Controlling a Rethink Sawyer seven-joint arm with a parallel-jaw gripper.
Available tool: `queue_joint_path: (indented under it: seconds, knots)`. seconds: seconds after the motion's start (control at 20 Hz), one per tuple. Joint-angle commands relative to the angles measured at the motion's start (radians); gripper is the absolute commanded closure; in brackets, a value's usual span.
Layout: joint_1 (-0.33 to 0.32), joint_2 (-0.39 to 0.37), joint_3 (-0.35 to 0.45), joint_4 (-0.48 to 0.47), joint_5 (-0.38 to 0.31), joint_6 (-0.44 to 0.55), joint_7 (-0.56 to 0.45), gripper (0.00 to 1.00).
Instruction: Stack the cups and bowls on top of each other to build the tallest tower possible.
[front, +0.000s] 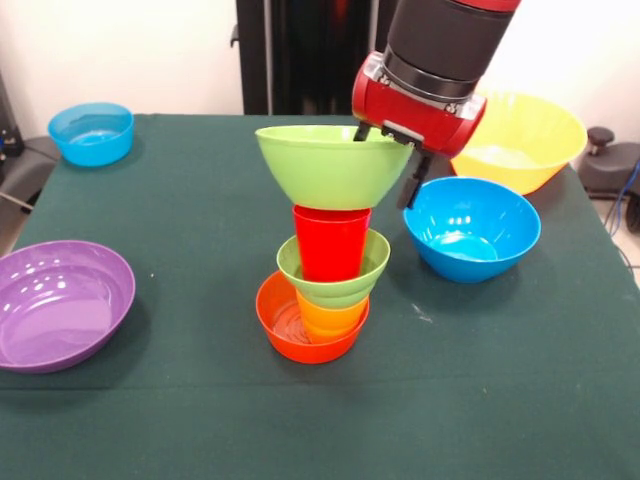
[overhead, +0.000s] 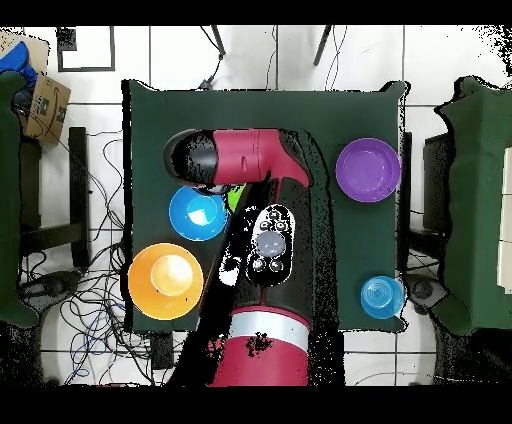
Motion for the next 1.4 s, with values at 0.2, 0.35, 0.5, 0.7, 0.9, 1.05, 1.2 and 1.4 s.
queue_joint_path:
  seconds: [0.2, 0.35, 0.5, 0.7, 0.9, 1.05, 1.2, 1.4]
  knots:
    - [-0.034, 0.003, 0.125, 0.094, 0.001, -0.028, -0.041, 0.0]
    - [-0.024, 0.017, 0.125, 0.071, -0.003, -0.017, -0.032, 0.0]
    - [-0.017, 0.025, 0.124, 0.06, -0.005, -0.013, -0.024, 0.0]
    - [-0.012, 0.033, 0.125, 0.053, -0.008, -0.014, -0.019, 0.0]
    - [-0.014, 0.035, 0.126, 0.052, -0.009, -0.017, -0.018, 0.0]
    - [-0.017, 0.036, 0.129, 0.056, -0.01, -0.024, -0.021, 0.0]
    - [-0.021, 0.035, 0.135, 0.06, -0.006, -0.025, -0.021, 0.0]
    - [-0.022, 0.037, 0.136, 0.057, -0.002, -0.015, -0.017, 1.0]
